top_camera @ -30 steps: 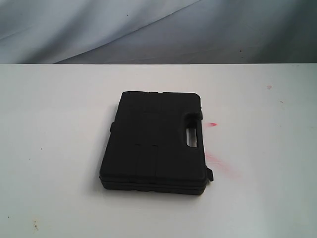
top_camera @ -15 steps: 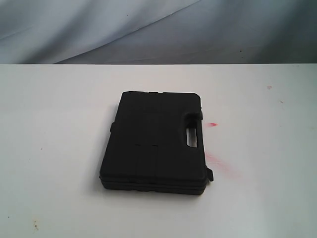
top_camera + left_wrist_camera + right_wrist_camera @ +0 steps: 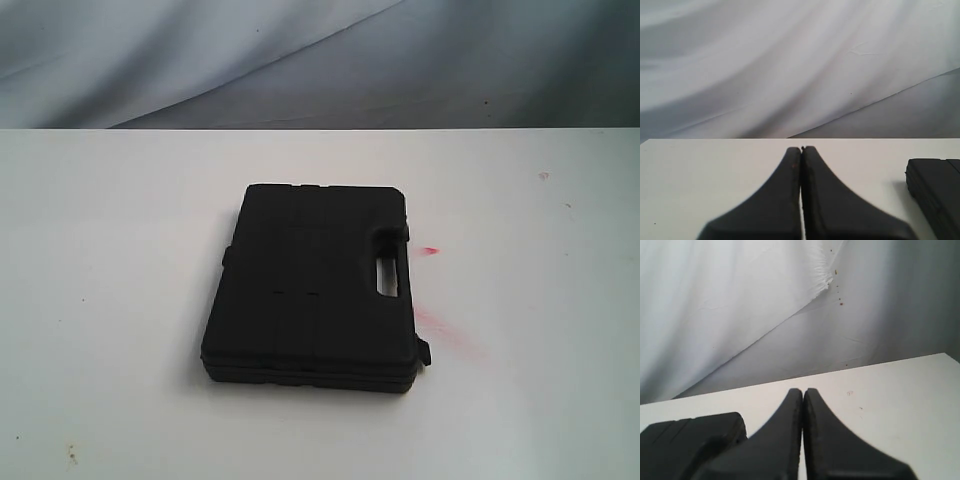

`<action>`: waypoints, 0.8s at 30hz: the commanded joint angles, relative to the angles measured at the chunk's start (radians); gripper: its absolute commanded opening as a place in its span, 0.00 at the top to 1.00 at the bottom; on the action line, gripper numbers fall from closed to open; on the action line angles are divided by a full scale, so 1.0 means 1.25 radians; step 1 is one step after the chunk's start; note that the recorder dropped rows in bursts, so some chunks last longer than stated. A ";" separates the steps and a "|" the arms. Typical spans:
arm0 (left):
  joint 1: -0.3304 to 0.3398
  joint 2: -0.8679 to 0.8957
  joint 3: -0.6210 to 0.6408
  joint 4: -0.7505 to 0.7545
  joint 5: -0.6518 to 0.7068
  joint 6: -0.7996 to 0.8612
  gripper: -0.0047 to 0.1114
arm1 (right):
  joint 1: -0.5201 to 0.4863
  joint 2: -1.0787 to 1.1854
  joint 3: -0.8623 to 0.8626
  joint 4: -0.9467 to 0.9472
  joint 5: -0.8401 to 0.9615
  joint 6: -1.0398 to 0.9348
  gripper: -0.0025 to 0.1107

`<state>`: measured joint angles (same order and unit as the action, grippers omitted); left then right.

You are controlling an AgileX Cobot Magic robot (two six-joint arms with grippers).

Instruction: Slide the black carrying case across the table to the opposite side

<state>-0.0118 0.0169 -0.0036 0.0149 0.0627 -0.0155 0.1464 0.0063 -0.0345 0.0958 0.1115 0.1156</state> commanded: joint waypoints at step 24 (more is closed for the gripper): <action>-0.001 -0.005 0.003 0.001 -0.004 -0.008 0.96 | 0.194 0.672 -0.527 -0.218 0.245 0.191 0.98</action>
<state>-0.0118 0.0169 -0.0036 0.0149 0.0627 -0.0155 0.3366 0.7830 -0.6536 -0.1357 0.3900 0.3132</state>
